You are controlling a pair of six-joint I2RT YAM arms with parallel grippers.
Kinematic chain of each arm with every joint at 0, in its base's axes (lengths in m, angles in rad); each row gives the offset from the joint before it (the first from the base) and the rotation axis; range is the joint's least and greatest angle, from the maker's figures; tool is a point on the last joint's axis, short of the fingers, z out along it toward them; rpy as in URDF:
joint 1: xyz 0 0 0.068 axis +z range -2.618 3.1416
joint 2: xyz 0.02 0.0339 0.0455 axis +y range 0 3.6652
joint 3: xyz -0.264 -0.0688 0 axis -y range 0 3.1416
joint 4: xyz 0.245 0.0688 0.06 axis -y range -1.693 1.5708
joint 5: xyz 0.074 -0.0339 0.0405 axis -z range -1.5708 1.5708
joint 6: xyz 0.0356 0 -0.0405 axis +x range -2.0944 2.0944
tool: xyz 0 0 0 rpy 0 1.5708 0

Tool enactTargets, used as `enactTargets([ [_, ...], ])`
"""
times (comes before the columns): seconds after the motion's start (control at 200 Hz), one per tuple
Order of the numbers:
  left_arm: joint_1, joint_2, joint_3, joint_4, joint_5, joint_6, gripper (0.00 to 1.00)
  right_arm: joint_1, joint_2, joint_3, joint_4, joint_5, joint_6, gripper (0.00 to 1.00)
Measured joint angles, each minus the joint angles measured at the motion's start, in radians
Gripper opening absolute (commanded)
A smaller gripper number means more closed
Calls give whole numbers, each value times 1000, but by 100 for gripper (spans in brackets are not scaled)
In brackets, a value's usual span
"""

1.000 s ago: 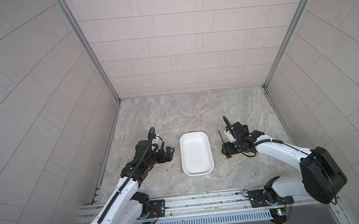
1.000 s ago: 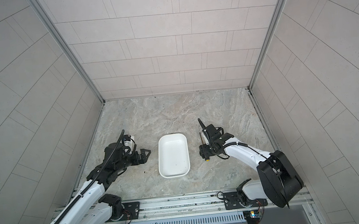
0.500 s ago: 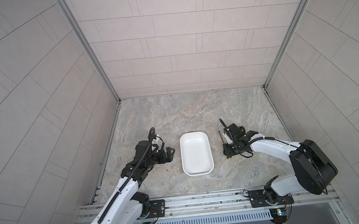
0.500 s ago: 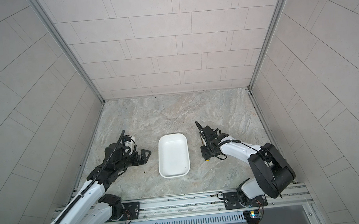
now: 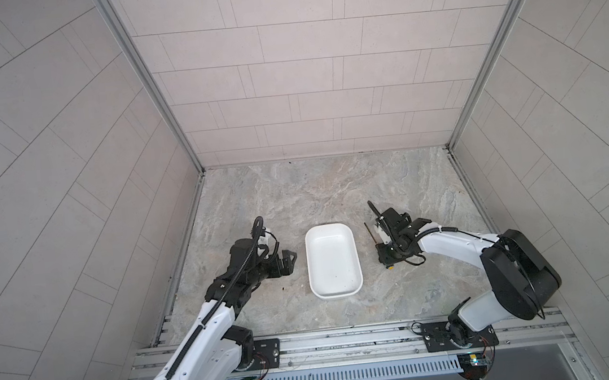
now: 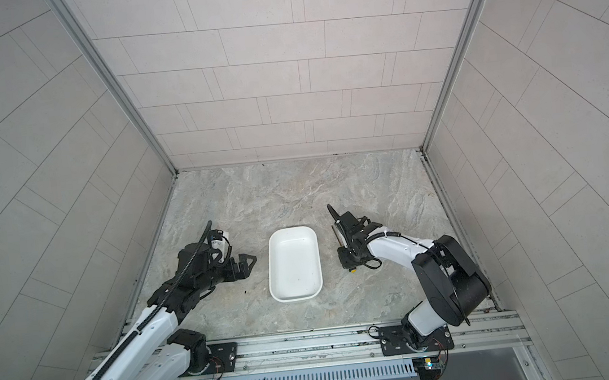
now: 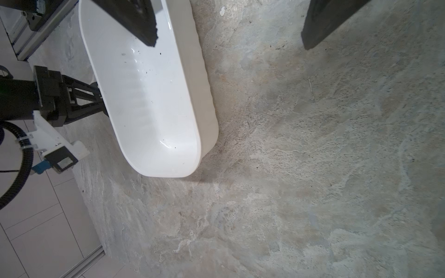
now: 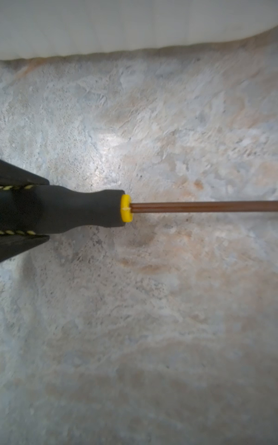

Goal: Put the screwdriver in the bin
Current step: Pick up the screwdriver from the center of the table, then place the screwdriver into the bin.

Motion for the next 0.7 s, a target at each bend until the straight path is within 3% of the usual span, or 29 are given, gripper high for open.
enactTargets([
  [0.135, 0, -8, 0, -2, -3, 0, 100, 0, -91, 56, -74, -38, 46, 0],
  [0.31, 0, -29, 0, -2, -12, 0, 100, 36, -316, 120, -80, -78, 220, 0],
  [0.5, -1, -29, 0, -2, -19, 0, 100, 229, -429, 167, -74, 32, 479, 0],
  [0.701, -1, -28, -1, -2, -22, 0, 100, 459, -349, 219, -88, 218, 637, 0],
])
